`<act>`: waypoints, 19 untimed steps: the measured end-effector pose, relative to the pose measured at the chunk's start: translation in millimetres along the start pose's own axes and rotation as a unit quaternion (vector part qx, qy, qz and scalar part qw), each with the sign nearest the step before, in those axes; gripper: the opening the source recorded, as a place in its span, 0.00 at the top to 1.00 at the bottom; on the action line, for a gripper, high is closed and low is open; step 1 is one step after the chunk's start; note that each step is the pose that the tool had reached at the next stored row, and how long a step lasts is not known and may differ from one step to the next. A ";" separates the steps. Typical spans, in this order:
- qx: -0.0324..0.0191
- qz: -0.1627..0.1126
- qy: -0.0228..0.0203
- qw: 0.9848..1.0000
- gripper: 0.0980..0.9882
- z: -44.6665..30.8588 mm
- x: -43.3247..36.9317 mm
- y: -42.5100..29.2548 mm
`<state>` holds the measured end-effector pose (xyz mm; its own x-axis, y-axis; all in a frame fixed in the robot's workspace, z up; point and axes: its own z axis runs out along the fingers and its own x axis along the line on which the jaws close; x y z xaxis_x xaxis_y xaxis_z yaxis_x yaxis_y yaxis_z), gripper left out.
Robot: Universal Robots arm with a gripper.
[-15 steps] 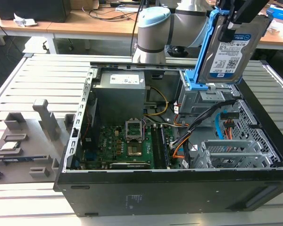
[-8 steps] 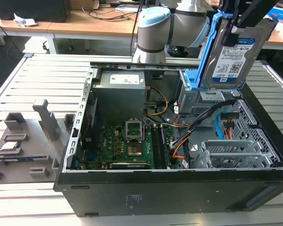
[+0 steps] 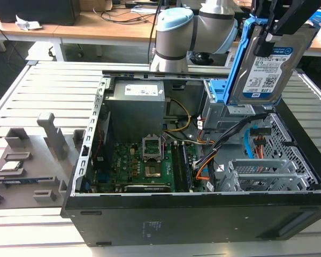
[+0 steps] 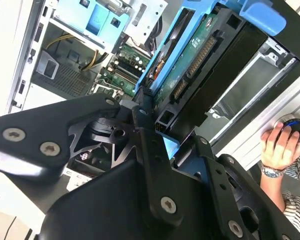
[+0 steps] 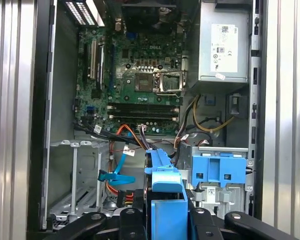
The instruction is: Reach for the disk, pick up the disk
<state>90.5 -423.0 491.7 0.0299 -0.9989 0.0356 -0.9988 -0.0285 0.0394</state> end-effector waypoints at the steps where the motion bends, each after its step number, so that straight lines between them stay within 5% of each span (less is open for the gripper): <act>1: 0.000 0.000 0.000 1.000 0.70 0.1 2.1 0.1; 9: 0.000 0.000 0.002 1.000 0.70 0.6 14.6 0.4; 14: 0.000 0.000 0.003 1.000 0.70 1.3 32.4 0.9; 19: 0.001 0.000 0.004 1.000 0.70 -2.8 35.1 1.1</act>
<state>90.5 -458.0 495.8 0.0301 -0.9986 0.0440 -0.9989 -0.0284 0.0382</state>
